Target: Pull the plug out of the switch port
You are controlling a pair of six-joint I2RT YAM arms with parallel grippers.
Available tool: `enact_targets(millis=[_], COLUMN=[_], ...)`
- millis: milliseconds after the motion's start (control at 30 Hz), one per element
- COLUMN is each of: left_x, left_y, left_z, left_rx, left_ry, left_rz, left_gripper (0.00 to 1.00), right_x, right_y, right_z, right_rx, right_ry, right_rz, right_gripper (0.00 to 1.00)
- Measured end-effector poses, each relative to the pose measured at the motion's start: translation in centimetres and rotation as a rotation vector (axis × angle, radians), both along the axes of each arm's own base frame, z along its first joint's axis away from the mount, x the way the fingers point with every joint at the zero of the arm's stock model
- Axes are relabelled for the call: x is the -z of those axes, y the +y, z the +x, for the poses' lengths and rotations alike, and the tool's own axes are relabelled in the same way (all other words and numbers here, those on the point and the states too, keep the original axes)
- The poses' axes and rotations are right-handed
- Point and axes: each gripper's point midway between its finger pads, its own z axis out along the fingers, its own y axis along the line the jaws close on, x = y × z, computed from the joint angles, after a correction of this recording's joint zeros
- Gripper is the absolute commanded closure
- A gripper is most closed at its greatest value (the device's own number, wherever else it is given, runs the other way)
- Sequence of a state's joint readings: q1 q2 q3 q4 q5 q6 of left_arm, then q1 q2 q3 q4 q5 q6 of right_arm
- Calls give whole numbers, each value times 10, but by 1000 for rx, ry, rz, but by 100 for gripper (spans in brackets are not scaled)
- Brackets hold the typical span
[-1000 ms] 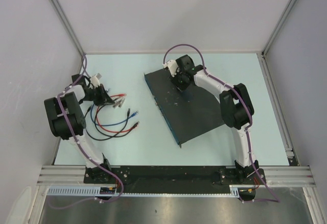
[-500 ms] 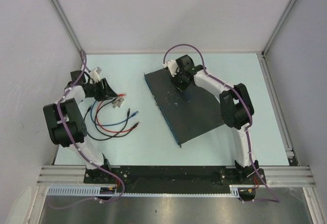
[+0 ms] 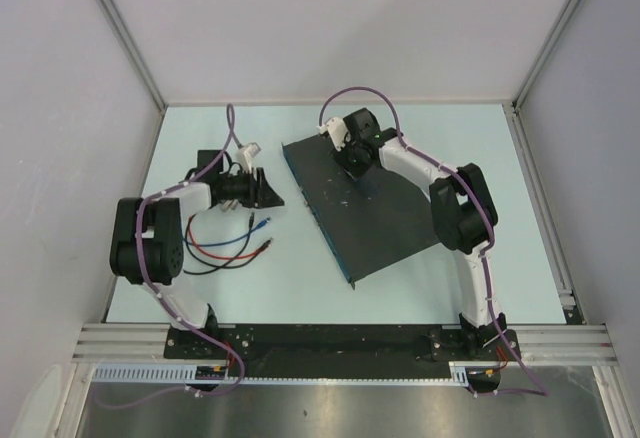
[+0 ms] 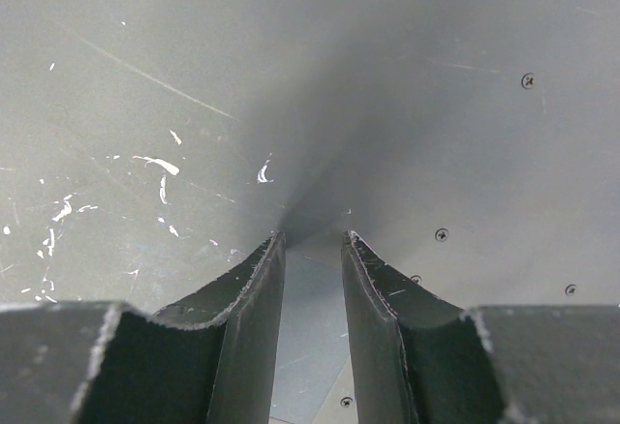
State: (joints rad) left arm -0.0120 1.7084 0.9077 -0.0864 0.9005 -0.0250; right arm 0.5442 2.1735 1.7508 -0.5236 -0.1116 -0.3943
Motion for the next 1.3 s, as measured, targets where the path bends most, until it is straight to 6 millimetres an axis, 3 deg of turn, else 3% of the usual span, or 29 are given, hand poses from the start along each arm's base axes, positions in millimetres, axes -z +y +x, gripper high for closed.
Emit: enact_targets(millis=[267, 433, 767, 1300], left_x=[29, 42, 38, 38], left_y=[-20, -25, -36, -46], left_z=[10, 19, 29, 41], left_rx=[6, -3, 11, -15], left_ry=[78, 143, 188, 264], left_rz=[6, -38, -152, -184], left_gripper=[51, 47, 42, 44], right_x=[-1, -1, 0, -1], right_y=[1, 1, 1, 2], right_z=[-1, -1, -2, -2], right_rx=[3, 5, 7, 9], right_ry=[-19, -28, -49, -48], right_rz=[-9, -10, -21, -19], right_gripper=[65, 65, 65, 65])
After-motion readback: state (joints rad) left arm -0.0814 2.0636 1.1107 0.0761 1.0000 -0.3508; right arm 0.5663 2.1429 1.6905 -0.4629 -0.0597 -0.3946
